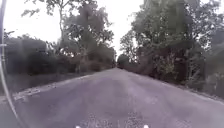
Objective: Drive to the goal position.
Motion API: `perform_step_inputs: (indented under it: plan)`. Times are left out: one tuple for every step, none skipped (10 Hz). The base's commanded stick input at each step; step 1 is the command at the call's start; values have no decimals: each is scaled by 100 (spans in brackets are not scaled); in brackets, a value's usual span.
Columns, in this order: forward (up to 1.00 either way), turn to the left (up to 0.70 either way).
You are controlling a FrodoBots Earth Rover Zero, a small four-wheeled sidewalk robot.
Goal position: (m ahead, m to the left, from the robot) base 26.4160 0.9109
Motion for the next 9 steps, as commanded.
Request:
perform_step_inputs:
  plan:
    - [70,0]
    - [70,0]
    - [70,0]
    - [70,0]
    - [70,0]
    - [70,0]
    - [70,0]
    - [70,0]
    - [70,0]
